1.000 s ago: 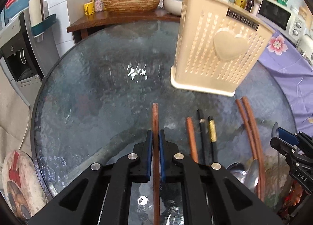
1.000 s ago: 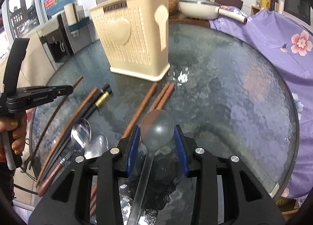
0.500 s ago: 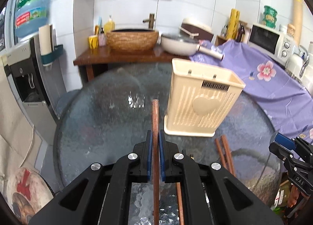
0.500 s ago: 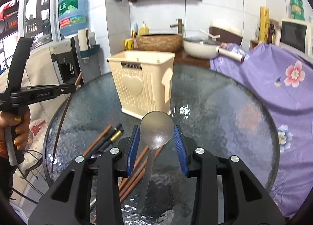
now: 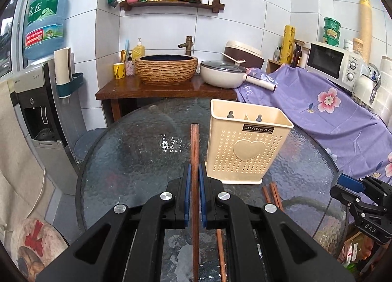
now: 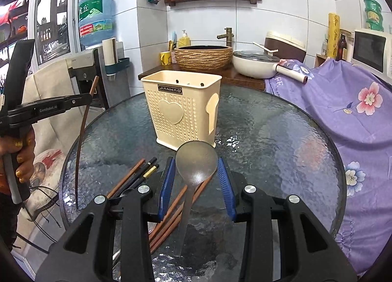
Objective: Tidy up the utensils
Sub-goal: 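Lift the chopstick and spoon and carry both over the beige utensil holder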
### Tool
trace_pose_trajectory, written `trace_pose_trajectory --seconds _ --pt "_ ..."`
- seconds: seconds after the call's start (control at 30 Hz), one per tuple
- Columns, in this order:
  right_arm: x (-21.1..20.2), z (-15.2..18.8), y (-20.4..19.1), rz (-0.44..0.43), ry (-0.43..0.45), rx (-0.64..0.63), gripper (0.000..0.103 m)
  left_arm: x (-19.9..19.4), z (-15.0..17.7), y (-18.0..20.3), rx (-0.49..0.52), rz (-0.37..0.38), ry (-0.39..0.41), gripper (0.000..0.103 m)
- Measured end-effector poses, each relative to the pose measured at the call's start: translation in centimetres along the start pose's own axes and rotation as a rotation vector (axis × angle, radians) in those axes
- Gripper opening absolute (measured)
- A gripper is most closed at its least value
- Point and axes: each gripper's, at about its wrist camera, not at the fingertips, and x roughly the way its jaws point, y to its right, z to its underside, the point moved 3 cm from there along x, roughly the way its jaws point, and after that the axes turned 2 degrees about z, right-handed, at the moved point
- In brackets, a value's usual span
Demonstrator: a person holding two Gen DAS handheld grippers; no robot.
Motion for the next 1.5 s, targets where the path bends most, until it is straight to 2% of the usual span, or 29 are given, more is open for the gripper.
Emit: trace_pose_trajectory --seconds 0.37,0.67,0.87,1.2,1.5 --pt "-0.4 -1.1 0.0 -0.062 0.000 0.028 0.037 -1.3 -0.6 0.3 -0.015 0.023 0.038 0.007" --pt "0.0 -3.0 -2.1 -0.061 0.027 -0.054 0.037 -2.6 -2.3 0.1 -0.041 0.056 0.082 0.007" --pt "0.7 -4.7 -2.9 -0.075 0.033 -0.066 0.037 -3.2 -4.1 0.8 -0.049 0.082 0.113 0.007" --pt "0.7 -10.0 -3.5 -0.075 0.083 -0.090 0.037 -2.6 -9.4 2.6 -0.062 0.188 0.093 0.007" --pt "0.9 -17.0 -1.6 -0.058 0.117 -0.042 0.037 -4.4 -16.9 4.4 -0.040 0.196 0.154 0.006"
